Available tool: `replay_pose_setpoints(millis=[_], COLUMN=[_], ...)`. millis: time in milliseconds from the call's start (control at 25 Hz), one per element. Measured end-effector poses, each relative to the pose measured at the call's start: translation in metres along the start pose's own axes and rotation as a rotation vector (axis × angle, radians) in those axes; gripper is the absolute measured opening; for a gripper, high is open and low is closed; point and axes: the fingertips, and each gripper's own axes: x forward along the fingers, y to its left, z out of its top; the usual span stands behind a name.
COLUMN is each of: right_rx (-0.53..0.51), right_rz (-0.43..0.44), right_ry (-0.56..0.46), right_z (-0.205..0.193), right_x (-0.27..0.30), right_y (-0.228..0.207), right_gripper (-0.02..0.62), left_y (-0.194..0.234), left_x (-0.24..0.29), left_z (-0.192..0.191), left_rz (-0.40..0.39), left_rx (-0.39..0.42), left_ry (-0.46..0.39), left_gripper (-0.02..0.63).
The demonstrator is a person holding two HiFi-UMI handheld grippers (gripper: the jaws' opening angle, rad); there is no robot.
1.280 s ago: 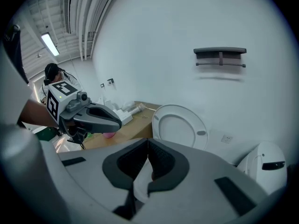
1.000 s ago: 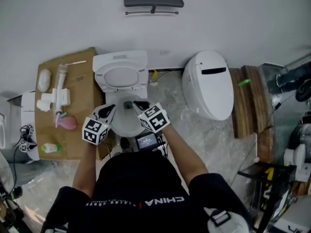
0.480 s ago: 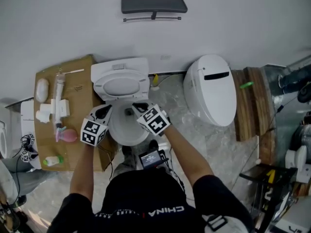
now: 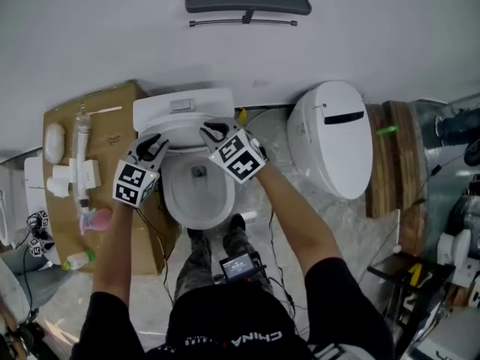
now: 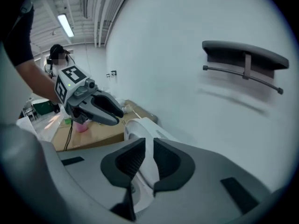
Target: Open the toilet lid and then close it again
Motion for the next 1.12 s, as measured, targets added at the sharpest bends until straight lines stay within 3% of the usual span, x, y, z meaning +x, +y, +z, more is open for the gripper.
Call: replay_pose_setpoints(millis=[80, 160, 280, 520, 1120], right_rx=[-0.045, -0.085, -0.166, -0.263, -0.298], right_rz=[0.023, 0.038, 0.044, 0.082, 0.127], right_ry=[0.011, 0.037, 0.086, 0.197, 0.246], right_z=[0.003, 0.000, -0.006, -0.018, -0.024], right_x=[0.014, 0.030, 0.052, 0.075, 0.070], right_y=[-0.007, -0.013, -0.020, -0.032, -0.020], right_gripper=[0.092, 0.118, 0.124, 0.124, 0.114], left_y=[0.011, 0.023, 0.041, 0.052, 0.041], left_x=[0.015, 0.027, 0.041, 0.063, 0.059], left_z=[0.001, 0.001, -0.001, -0.012, -0.022], left_rz=[0.004, 0.011, 0.005, -0.100, -0.137], left_rx=[0.052, 0.111, 0.180, 0.293, 0.278], left_ry=[0.025, 0.047, 0.092, 0.215, 0.242], left_gripper=[0.122, 0.144, 0.147, 0.150, 0.132])
